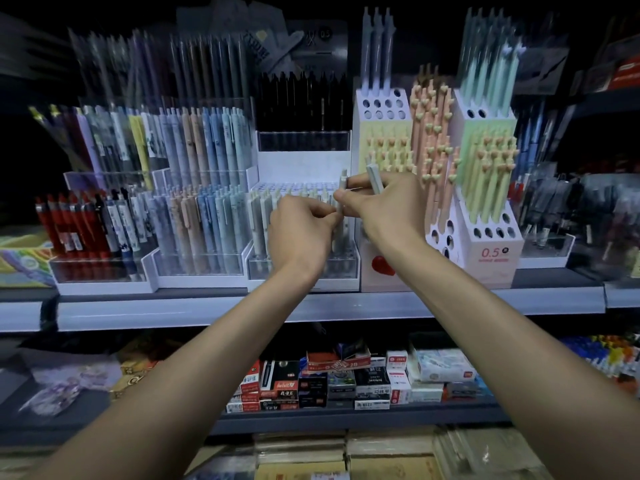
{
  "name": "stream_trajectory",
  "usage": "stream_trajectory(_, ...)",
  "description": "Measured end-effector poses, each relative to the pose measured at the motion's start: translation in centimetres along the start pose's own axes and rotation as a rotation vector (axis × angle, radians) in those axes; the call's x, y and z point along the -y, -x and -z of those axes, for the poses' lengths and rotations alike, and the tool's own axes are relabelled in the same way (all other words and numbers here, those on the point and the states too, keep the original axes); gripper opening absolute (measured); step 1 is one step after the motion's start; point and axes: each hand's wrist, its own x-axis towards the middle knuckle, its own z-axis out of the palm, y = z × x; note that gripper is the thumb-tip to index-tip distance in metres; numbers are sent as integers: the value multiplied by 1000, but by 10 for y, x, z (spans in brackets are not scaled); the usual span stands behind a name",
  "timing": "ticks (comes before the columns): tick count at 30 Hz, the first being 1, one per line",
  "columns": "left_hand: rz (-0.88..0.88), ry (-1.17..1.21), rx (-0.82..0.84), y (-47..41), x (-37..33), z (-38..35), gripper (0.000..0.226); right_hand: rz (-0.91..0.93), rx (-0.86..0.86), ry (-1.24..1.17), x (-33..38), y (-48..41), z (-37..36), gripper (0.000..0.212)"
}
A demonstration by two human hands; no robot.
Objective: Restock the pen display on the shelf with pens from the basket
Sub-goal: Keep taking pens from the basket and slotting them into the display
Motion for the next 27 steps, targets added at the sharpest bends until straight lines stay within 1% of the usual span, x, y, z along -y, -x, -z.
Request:
stream_trajectory(5,67,-102,-45,1,-5,-3,21,-9,-21,45,-1,-3,-5,17)
stream_trajectory(9,117,-181,-46,4,-5,-7,18,-63,-29,93,-5,-2,-10,18)
stream_trajectory(12,166,-197,-50,7,-1,-12,23,-98,-44,119,-11,2,-14,14)
stream_trajectory(16,200,-210,-58,14,5,-19,25,-145,-51,165,-19,7,-17,17)
stream_trajectory(18,200,-201,-65,15,6,-20,27,-133,-64,205,-20,7,-20,16)
stream_trajectory(21,195,-198,-81,15,6,-23,35,-67,-66,322,-19,7,-23,11)
stream_trajectory(23,204,-194,-89,15,6,-23,41,-32,-54,385,-17,6,-26,14)
stream_trajectory(25,214,-184,-84,13,6,-23,42,-24,-54,419,-15,5,-27,16)
stream_trajectory(27,217,-179,-70,12,4,-22,36,-25,-58,439,-14,3,-28,17)
